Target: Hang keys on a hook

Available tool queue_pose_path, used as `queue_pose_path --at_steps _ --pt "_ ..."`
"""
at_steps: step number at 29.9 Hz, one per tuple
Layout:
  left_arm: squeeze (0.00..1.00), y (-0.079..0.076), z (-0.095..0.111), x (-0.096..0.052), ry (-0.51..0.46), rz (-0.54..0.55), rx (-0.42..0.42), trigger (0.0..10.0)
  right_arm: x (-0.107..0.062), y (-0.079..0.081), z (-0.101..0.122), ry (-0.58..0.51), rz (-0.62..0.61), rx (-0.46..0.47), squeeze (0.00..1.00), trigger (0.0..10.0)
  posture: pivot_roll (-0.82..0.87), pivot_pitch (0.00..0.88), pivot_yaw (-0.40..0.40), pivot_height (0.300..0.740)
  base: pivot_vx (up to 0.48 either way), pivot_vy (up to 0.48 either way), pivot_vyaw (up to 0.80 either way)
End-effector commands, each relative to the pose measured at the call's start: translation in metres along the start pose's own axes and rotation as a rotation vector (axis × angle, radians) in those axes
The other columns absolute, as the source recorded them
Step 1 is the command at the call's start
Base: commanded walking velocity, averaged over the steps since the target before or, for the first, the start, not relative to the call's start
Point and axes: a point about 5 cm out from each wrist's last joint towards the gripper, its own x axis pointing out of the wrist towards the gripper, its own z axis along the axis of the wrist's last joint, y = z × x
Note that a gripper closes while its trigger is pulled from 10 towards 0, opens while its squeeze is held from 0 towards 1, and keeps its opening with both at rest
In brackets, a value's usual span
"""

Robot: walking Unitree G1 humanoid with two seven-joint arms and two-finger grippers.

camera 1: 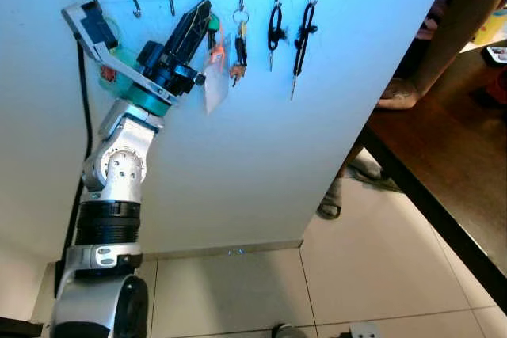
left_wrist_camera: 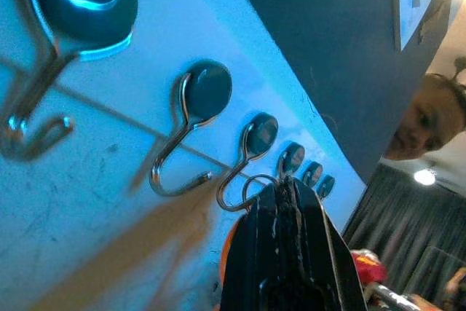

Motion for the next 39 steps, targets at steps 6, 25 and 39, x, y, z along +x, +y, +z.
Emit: queue_pose_path --at_steps 6,25,39 --pt "0.00 0.014 -0.007 -0.013 -0.007 0.115 -0.093 10.0 -0.008 -0.026 -0.027 0.054 -0.032 0.022 0.00 10.0 -0.13 0.103 0.104 0.740 0.000 0.000 0.00" --pt "0.00 0.031 -0.005 -0.020 -0.018 0.272 -0.037 10.0 -0.005 -0.008 -0.020 0.040 -0.010 0.017 0.00 10.0 -0.13 0.102 0.104 0.740 0.000 0.000 0.00" --pt "1.00 0.022 -0.001 -0.019 -0.047 0.193 -0.037 10.0 -0.002 -0.004 -0.010 0.026 -0.006 0.003 0.00 10.0 -0.13 0.096 0.101 0.740 0.000 0.000 0.00"
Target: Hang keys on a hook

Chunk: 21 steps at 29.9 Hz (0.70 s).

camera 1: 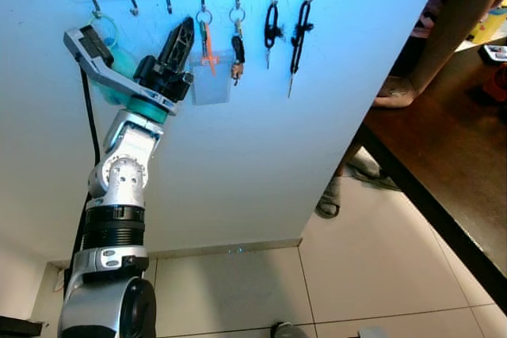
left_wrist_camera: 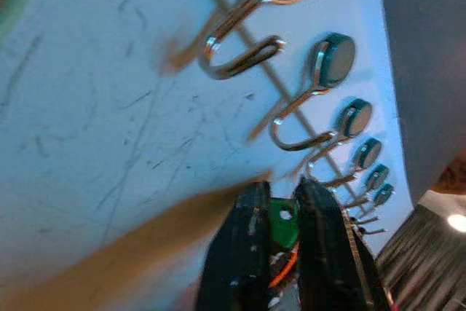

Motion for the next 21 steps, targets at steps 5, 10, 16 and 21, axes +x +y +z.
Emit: queue_pose_path --at_steps 5,10,16,21 --pt "1.00 0.009 0.006 -0.010 -0.003 0.021 0.030 10.0 -0.002 -0.001 -0.012 0.037 0.007 0.008 0.00 10.0 -0.13 0.092 0.100 0.740 0.000 0.000 0.00" --pt "1.00 0.010 0.007 -0.037 0.089 -0.130 0.017 10.0 -0.007 -0.003 -0.029 0.060 0.005 0.003 0.00 10.0 -0.13 0.093 0.100 0.740 0.000 0.000 0.00" --pt "1.00 0.006 0.007 -0.061 0.193 -0.255 0.005 10.0 -0.009 -0.002 -0.036 0.072 0.007 0.002 0.00 10.0 -0.12 0.097 0.099 0.740 0.000 0.000 0.00" --pt "0.95 0.004 -0.010 -0.100 0.418 -0.371 0.025 10.0 -0.010 -0.006 -0.038 0.080 0.005 0.003 0.00 10.0 -0.11 0.104 0.097 0.740 0.000 0.000 0.00"
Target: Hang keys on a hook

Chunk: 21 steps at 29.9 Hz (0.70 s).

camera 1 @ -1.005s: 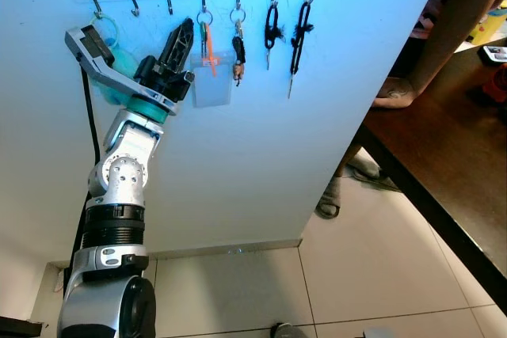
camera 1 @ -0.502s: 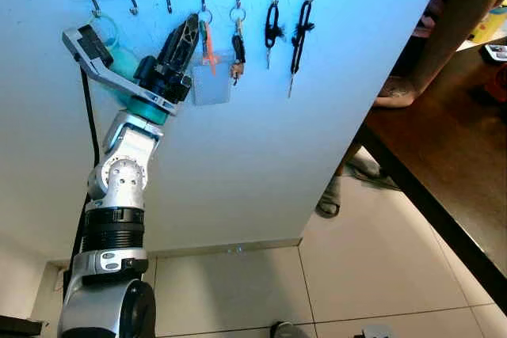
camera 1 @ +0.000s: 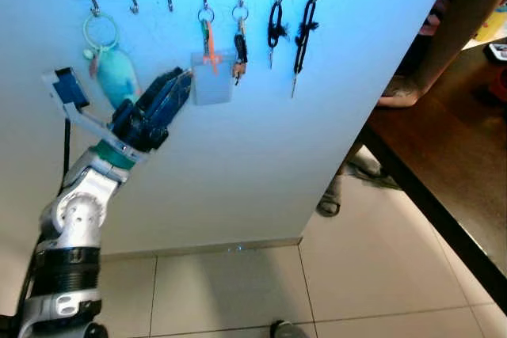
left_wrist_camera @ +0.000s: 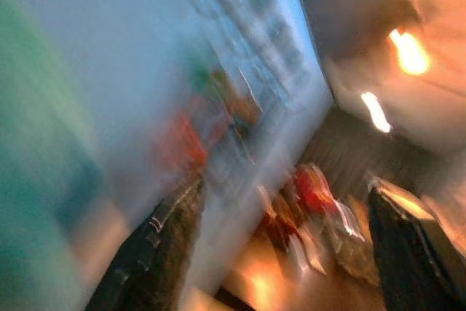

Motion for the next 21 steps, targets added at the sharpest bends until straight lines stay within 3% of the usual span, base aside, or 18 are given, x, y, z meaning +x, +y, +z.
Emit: queue_pose_path --at_steps 1,2,4,7,8,9,11,12,13,14,15,16,18,21 --pt "0.00 -0.009 -0.024 -0.016 0.150 -0.067 -0.026 10.0 -0.003 -0.003 -0.013 0.042 0.000 0.006 0.00 10.0 -0.11 0.106 0.097 0.740 0.000 0.000 0.00" --pt "0.00 -0.009 -0.024 -0.016 0.150 -0.067 -0.026 10.0 -0.003 -0.003 -0.013 0.042 0.000 0.006 0.00 10.0 -0.11 0.106 0.097 0.740 0.000 0.000 0.00" --pt "0.00 -0.009 -0.047 -0.028 0.256 -0.031 -0.036 10.0 -0.003 -0.001 -0.014 0.044 0.003 0.006 0.00 10.0 -0.11 0.106 0.097 0.740 0.000 0.000 0.00" --pt "0.00 -0.009 -0.047 -0.028 0.256 -0.031 -0.036 10.0 -0.003 -0.001 -0.014 0.044 0.003 0.006 0.00 10.0 -0.11 0.106 0.097 0.740 0.000 0.000 0.00" --pt "0.00 -0.007 -0.061 -0.036 0.306 -0.001 -0.058 10.0 -0.003 0.001 -0.014 0.044 0.006 0.006 0.00 10.0 -0.11 0.110 0.102 0.740 0.000 0.000 0.00" --pt "0.00 -0.007 -0.061 -0.036 0.306 -0.001 -0.058 10.0 -0.003 0.001 -0.014 0.044 0.006 0.006 0.00 10.0 -0.11 0.110 0.102 0.740 0.000 0.000 0.00" --pt "0.00 0.002 -0.108 -0.070 0.489 0.167 -0.103 10.0 -0.002 0.004 -0.013 0.043 0.011 0.009 0.00 10.0 -0.11 0.109 0.102 0.740 0.000 0.000 0.00" --pt "0.00 0.002 -0.108 -0.070 0.489 0.167 -0.103 10.0 -0.002 0.004 -0.013 0.043 0.011 0.009 0.00 10.0 -0.11 0.109 0.102 0.740 0.000 0.000 0.00" --pt "0.00 0.004 -0.129 -0.088 0.577 0.247 -0.130 10.0 -0.002 0.006 -0.012 0.043 0.013 0.010 0.00 10.0 -0.11 0.109 0.102 0.740 0.000 0.000 0.00" --pt "0.00 0.004 -0.129 -0.088 0.577 0.247 -0.130 10.0 -0.002 0.006 -0.012 0.043 0.013 0.010 0.00 10.0 -0.11 0.109 0.102 0.740 0.000 0.000 0.00" --pt "0.00 0.005 -0.150 -0.114 0.677 0.376 -0.165 10.0 -0.001 0.008 -0.008 0.039 0.015 0.007 0.00 10.0 -0.10 0.108 0.104 0.740 -0.300 0.000 0.00" --pt "0.00 0.005 -0.150 -0.114 0.677 0.376 -0.165 10.0 -0.001 0.008 -0.008 0.039 0.015 0.007 0.00 10.0 -0.10 0.108 0.104 0.740 -0.300 0.000 0.00" --pt "0.00 0.005 -0.160 -0.131 0.723 0.458 -0.186 10.0 0.000 0.009 -0.005 0.035 0.015 0.006 0.00 10.0 -0.10 0.108 0.103 0.740 -0.315 0.000 0.00" --pt "0.00 0.004 -0.162 -0.135 0.737 0.477 -0.192 10.0 0.000 0.010 -0.004 0.034 0.016 0.005 0.00 10.0 -0.10 0.108 0.103 0.740 -0.315 0.000 0.00"
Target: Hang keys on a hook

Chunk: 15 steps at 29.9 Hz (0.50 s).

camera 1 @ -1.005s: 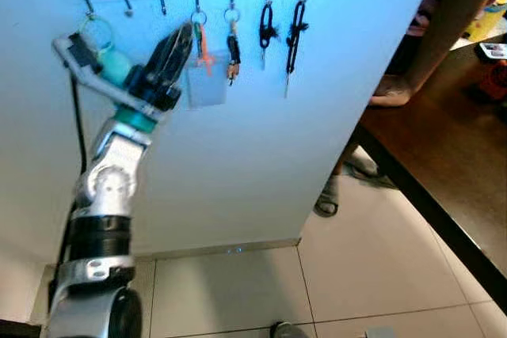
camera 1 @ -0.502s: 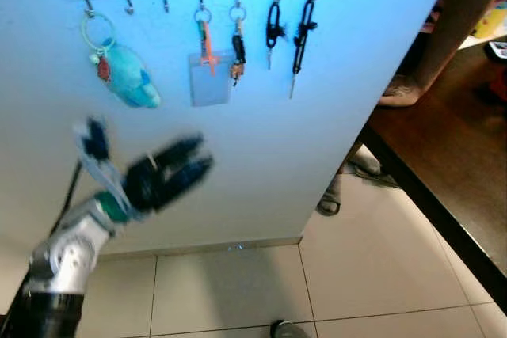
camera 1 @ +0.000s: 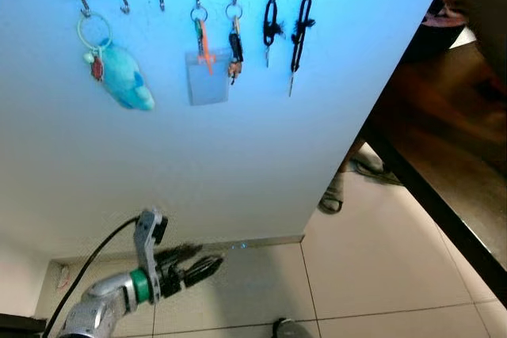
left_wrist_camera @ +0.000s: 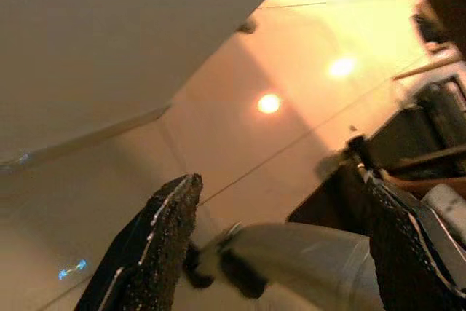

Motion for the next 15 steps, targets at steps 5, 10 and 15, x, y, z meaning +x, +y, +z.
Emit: queue_pose_path --at_steps 5,10,15 --pt "0.00 0.005 -0.020 -0.008 0.042 0.062 -0.043 10.0 -0.001 0.007 -0.006 0.034 0.007 0.002 0.00 10.0 -0.10 0.108 0.102 0.740 -0.314 0.000 0.00" --pt "0.00 0.003 -0.020 0.002 0.019 0.044 -0.035 10.0 0.001 0.009 0.000 0.027 0.008 -0.001 0.00 10.0 -0.10 0.107 0.101 0.740 -0.307 0.000 0.00" --pt "0.00 -0.002 -0.013 0.013 -0.001 0.003 0.003 10.0 0.002 0.006 0.003 0.025 0.003 0.000 0.00 10.0 -0.10 0.104 0.101 0.740 -0.233 0.000 0.00"
